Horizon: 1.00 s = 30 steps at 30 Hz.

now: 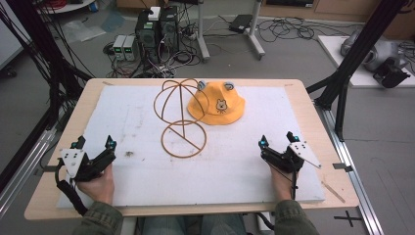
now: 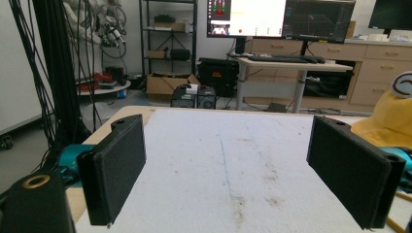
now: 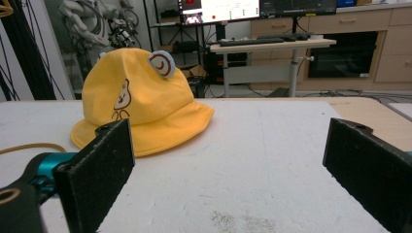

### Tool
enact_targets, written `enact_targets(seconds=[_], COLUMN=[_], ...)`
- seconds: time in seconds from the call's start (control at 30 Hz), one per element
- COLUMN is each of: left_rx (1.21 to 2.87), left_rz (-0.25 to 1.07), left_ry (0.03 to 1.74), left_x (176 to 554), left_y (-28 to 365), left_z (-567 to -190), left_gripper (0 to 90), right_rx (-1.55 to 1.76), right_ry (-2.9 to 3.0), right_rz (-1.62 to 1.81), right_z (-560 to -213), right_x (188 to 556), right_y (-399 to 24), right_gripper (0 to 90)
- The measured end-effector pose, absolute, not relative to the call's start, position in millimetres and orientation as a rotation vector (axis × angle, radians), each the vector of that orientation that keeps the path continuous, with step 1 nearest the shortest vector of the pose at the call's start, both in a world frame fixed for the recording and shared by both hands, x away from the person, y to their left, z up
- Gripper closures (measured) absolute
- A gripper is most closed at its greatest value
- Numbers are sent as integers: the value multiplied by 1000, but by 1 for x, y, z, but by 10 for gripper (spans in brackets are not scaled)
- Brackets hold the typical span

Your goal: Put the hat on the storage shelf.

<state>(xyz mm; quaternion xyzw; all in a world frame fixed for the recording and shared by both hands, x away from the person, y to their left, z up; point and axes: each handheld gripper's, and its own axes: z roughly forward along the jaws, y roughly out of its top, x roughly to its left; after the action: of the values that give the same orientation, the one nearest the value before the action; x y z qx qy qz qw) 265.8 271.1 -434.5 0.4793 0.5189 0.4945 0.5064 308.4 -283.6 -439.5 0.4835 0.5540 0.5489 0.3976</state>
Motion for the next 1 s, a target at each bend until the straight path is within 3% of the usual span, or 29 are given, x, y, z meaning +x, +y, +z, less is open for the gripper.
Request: enact_targets(seconds=[0.7, 1.0], left_rx=[1163, 1159], left_rz=[1183, 1171], left_ry=[1247, 1250], left_x=[266, 266], left_y=[270, 270], left_z=[-435, -435], left_gripper=[146, 146], right_rx=[1231, 1138], right_ry=[1402, 1399], right_rz=[1405, 1456], right_z=[-439, -403], right_x=[310, 316], right_y=[-285, -274], right_gripper=[38, 37])
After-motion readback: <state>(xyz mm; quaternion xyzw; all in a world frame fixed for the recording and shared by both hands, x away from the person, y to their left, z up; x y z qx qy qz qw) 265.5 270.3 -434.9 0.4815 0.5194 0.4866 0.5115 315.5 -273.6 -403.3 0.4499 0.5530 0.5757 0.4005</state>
